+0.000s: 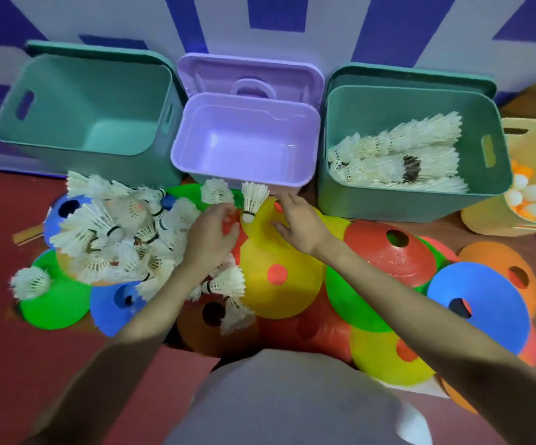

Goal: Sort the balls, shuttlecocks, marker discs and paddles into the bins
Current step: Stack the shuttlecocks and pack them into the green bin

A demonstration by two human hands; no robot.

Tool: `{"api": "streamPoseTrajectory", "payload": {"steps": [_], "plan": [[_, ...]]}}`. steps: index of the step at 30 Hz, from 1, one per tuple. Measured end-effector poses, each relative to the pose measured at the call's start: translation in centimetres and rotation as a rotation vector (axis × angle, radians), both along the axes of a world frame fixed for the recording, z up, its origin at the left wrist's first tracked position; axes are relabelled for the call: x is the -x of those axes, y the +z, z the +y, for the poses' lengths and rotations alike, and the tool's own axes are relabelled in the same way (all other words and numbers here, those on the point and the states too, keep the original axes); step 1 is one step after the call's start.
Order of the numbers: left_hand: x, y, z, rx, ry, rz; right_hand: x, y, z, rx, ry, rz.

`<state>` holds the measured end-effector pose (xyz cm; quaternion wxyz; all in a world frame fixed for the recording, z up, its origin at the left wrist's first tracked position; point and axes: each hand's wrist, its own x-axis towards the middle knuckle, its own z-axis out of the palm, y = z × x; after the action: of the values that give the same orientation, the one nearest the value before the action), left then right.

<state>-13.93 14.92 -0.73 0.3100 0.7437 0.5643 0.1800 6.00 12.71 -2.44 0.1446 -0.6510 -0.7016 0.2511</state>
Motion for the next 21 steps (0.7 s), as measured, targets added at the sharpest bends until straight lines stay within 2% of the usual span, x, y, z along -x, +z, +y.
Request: {"api": "streamPoseTrajectory", "payload": {"steps": [3, 10, 14, 17, 21], "plan": [[-1.3, -1.2, 0.3, 0.053, -0.017, 0.069, 1.0, -0.9, 1.4, 0.008, -0.055, -0.015], [-2.4, -2.9, 2.5, -0.007, -0.016, 0.328, 1.8, -1.6, 4.0, 0.03, -0.111, -0.041], [-2.8, -3.4, 3.0, 0.02, -0.039, 0.38, 1.5, -1.6, 4.6, 0.014, -0.127, -0.056], [-3.2, -3.5, 3.2, 0.057, -0.023, 0.364, 1.2, -1.6, 4.6, 0.007, -0.097, -0.054], [-3.2, -3.0, 3.3, 0.12, 0.039, 0.199, 0.5, -1.3, 4.4, -0.03, -0.081, -0.031]]}}
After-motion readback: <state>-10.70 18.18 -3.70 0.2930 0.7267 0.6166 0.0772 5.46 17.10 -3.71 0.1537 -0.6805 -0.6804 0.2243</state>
